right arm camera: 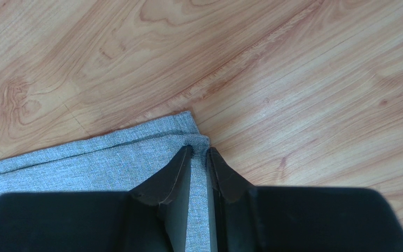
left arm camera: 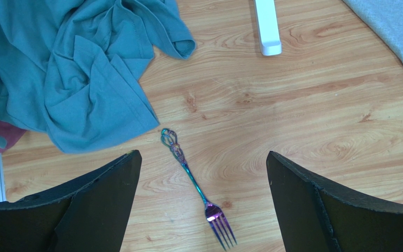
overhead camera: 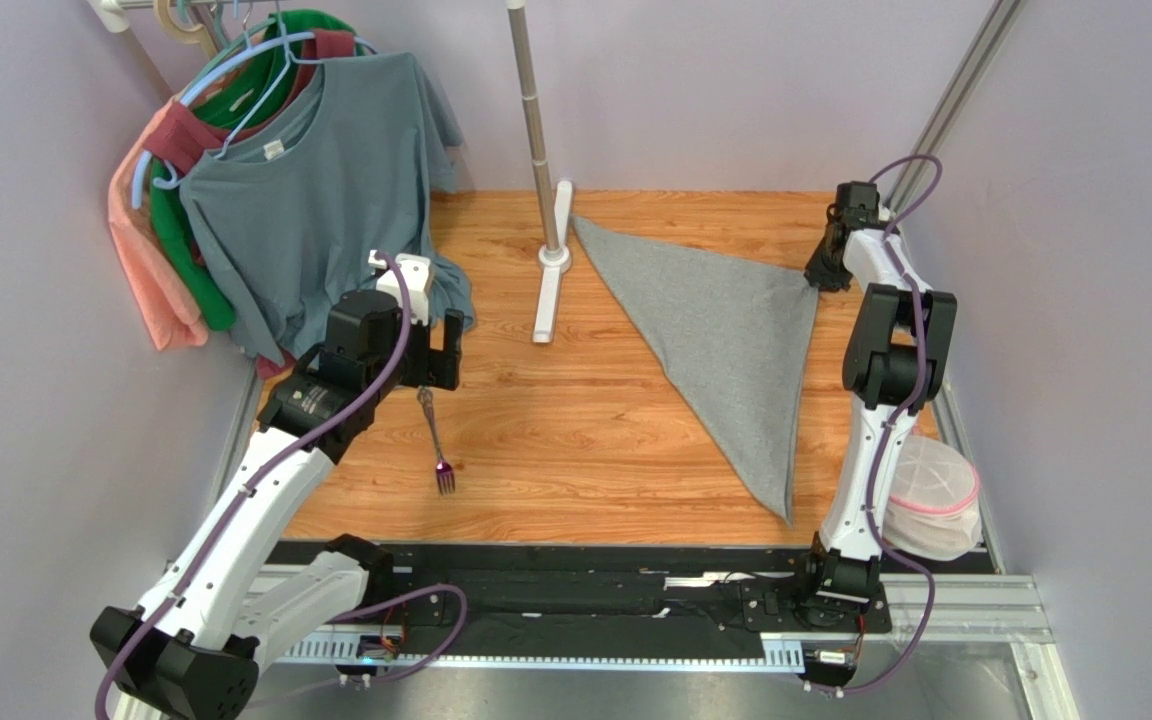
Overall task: Fold the napkin, place the utensils inside, and roll it up
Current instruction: Fold the napkin
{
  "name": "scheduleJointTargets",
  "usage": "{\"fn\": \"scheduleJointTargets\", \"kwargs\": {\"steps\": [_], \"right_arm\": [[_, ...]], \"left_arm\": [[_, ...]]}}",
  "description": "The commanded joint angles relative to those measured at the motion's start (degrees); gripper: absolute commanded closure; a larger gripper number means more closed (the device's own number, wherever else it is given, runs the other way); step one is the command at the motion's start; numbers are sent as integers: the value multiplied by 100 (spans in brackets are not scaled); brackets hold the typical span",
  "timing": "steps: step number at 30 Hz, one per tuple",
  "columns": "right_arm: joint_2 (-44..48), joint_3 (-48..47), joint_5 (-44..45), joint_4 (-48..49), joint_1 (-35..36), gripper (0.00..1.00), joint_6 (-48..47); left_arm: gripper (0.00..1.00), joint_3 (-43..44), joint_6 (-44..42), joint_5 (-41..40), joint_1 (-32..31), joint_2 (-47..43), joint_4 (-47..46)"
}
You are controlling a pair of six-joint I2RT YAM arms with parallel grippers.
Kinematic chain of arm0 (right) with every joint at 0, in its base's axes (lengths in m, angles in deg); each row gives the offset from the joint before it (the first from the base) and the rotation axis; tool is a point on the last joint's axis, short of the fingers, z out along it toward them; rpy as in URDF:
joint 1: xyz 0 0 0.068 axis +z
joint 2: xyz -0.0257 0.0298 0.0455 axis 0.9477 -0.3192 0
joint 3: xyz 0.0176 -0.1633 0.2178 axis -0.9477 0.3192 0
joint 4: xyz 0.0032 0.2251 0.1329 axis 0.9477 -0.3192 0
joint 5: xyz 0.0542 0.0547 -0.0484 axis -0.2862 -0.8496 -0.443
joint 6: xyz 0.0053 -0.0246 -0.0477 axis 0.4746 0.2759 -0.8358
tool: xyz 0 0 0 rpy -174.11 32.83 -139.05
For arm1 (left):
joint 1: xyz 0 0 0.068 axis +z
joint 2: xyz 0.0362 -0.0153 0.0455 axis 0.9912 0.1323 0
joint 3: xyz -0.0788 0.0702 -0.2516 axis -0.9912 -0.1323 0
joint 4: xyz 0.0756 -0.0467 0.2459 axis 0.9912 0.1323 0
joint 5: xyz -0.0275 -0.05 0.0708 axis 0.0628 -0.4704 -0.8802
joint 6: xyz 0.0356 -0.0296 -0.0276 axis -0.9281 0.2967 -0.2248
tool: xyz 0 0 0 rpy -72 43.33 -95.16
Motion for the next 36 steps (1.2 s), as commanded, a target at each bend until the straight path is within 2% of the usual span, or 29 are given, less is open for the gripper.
{"fn": "scheduleJointTargets", "kwargs": {"steps": [1, 5, 12, 36], "right_arm": [[115, -130, 20, 286, -53, 83, -25], [176, -51, 73, 330, -53, 91, -52], [396, 90, 117, 576, -17, 96, -219], [88, -174, -50, 1165, 141, 95, -658]], "left_arm": [[2, 165, 25, 53, -26, -13, -114], [2, 156, 34, 45, -26, -13, -105], [2, 165, 34, 88, -35, 49, -114], [2, 174, 34, 71, -35, 172, -88]]}}
